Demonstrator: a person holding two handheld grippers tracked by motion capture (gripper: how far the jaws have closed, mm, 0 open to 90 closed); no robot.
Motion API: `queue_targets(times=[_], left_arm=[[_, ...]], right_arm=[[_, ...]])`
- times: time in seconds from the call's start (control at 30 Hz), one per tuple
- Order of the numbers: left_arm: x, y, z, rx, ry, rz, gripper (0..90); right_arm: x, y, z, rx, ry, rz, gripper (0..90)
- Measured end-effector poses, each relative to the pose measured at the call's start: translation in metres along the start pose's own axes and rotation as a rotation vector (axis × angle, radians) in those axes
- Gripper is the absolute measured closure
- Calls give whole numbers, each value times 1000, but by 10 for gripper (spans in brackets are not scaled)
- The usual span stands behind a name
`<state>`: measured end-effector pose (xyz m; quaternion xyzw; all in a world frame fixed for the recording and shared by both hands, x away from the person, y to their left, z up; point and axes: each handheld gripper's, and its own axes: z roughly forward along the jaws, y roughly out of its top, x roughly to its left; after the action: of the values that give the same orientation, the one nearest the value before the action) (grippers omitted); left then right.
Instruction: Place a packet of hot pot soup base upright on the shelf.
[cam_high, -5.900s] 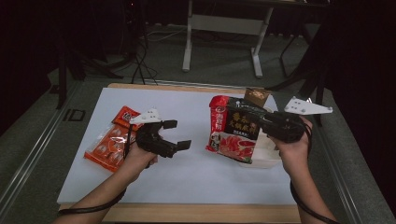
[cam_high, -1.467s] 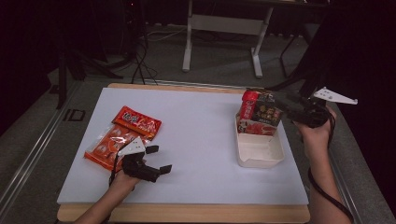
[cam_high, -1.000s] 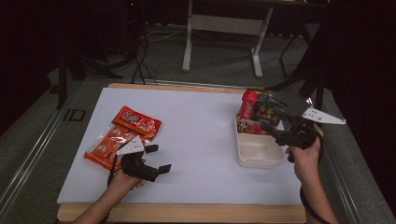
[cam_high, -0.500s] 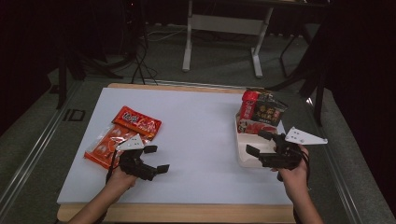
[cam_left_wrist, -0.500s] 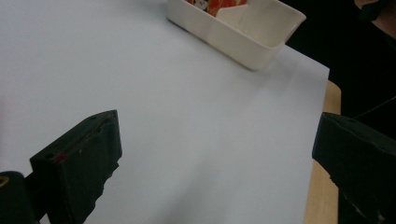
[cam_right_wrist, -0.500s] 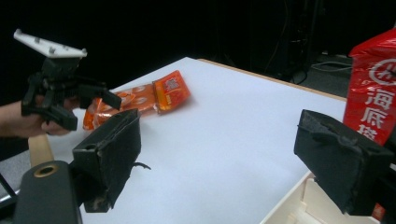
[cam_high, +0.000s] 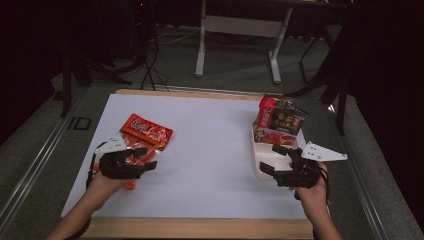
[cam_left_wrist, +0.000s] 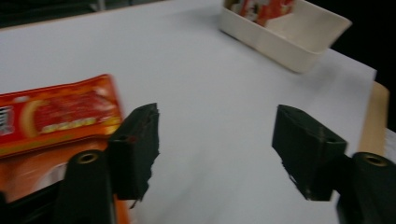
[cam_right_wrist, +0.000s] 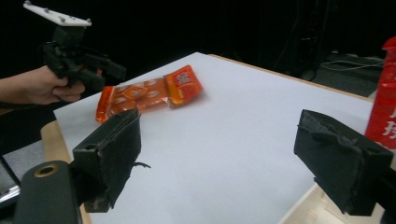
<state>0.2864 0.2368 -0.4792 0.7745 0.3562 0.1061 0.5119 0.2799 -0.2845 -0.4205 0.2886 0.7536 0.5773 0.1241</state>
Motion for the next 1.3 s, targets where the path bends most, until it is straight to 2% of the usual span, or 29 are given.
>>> queue_targets(times=[0.03,0.07,0.1,0.17,0.43,0.53,0.57,0.63,0.67,0.73,0.8,0.9,1.0,1.17,1.2,1.3], left_arm=[[4,-1,-5,-7,22,0,382],[4,-1,-5,-7,22,0,394],[10,-2,-12,-7,49,-9,394],[19,-3,-20,-13,86,-20,458],[49,-13,-39,12,187,-80,629],[60,-17,-45,7,230,-96,714],[64,-19,-47,4,233,-105,745],[70,-22,-49,19,287,-96,805],[74,-24,-50,25,287,-108,841],[80,-27,-50,51,334,-116,891],[88,-30,-49,89,360,-138,895],[98,-36,-48,118,390,-155,897],[106,-42,-45,137,399,-173,898],[112,-52,-40,201,372,-174,898],[113,-55,-39,223,392,-173,898],[116,-59,-39,231,390,-190,898]], right_arm=[[1,0,0,1,1,-5,149],[1,0,0,1,1,-5,149],[2,0,1,0,5,-7,150],[3,-1,2,8,7,-8,149],[6,-2,3,5,11,-6,148],[6,-3,3,3,11,-5,148],[6,-3,3,4,10,-5,149],[5,-4,4,5,10,-5,149],[5,-4,4,6,8,-7,149],[5,-5,5,13,11,-4,149],[5,-6,6,19,13,-6,149],[5,-6,8,24,19,-7,149],[6,-7,9,28,25,-7,149],[6,-8,10,33,31,-8,149],[6,-9,10,34,32,-7,149],[6,-9,10,34,30,-7,150]])
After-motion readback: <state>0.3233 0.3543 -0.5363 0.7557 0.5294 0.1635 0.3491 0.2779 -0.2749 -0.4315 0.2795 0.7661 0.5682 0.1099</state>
